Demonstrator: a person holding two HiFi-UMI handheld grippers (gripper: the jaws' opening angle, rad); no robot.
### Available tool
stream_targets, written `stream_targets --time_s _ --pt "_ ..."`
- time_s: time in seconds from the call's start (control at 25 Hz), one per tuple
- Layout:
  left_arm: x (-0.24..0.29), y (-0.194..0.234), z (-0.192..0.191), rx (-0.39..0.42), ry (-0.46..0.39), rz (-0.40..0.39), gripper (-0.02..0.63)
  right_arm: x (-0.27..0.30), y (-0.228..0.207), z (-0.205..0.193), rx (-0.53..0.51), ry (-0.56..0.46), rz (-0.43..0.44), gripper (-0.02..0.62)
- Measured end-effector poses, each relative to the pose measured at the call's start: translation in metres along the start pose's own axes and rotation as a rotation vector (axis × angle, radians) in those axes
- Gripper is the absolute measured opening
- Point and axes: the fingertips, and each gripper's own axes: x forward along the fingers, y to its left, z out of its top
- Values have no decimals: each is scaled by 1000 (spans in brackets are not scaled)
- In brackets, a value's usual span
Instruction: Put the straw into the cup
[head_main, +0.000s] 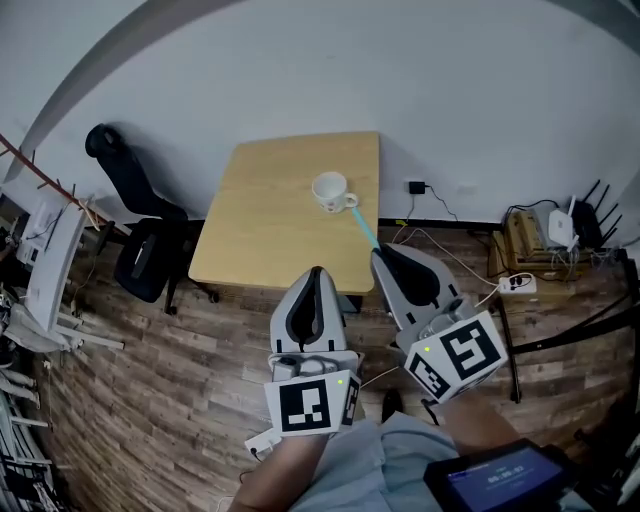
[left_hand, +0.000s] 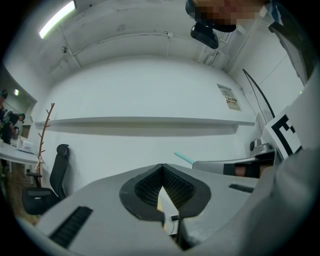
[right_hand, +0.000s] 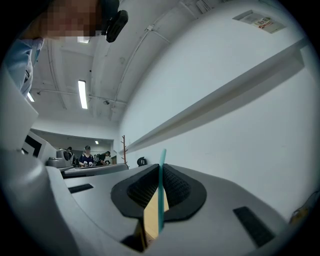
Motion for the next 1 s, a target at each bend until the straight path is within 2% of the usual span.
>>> stream_targets --time_s 0.28,0.6,0.76,1.0 --pt "43 33 -35 -16 46 -7 -2 50 -21 -33 17 56 -23 21" --pt "115 90 -72 -58 96 -50 -2 138 -42 -68 34 105 -62 21" --pt "153 118 -78 -74 107 -87 -2 183 -52 -70 27 108 -94 21" --pt "201 148 -58 -102 44 -149 -2 234 -62 -47 -15 68 -139 21"
